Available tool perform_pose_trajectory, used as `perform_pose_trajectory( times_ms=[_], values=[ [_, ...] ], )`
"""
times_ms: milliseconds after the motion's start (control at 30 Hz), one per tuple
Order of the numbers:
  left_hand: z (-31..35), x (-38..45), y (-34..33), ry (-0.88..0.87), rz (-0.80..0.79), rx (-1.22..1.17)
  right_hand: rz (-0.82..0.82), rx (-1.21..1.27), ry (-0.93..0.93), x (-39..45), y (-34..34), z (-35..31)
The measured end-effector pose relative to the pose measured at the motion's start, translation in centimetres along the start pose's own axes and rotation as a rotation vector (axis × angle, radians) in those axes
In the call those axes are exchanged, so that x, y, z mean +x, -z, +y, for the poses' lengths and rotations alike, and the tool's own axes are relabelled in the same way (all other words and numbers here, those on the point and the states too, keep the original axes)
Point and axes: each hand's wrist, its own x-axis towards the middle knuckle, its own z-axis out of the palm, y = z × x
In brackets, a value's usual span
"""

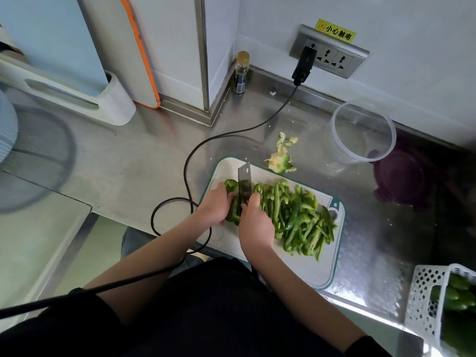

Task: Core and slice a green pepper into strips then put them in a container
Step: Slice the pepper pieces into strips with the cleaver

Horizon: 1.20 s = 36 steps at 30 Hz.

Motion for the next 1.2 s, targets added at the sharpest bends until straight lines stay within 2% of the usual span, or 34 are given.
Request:
perform_pose_trajectory(
  times_ms=[500, 633, 800, 967, 1100, 1200],
  values=[
    [0.2, 0.0, -0.3, 0.072, 0.081, -0.124, 0.042, -0.046, 0.087, 1.2, 0.5, -0.7],
    [0.3, -0.1, 0.0, 0.087, 0.02, -0.188, 0.013, -0.12, 0.105, 0.1, 0.9, 0.1],
    [-0.2, -1.2, -0.2, 0.088, 0.03, -0.203, -0.001, -0.13, 0.189, 1.4, 1.8, -0.9],
    [-1.0, -1.5, -0.3, 0.113, 0.055, -0.241, -0.004, -0.098, 0.178, 1.0, 1.6, 0.5],
    [-1.2, -1.3, 0.1, 0.048, 0.069, -0.244, 0.008, -0.076, 0.123, 0.5, 2.2, 2.6],
    [-0.9, -1.1, -0.3, -0.042, 0.081, -0.195, 0.093, 0.052, 0.059, -0.1, 3.9, 3.5]
  ],
)
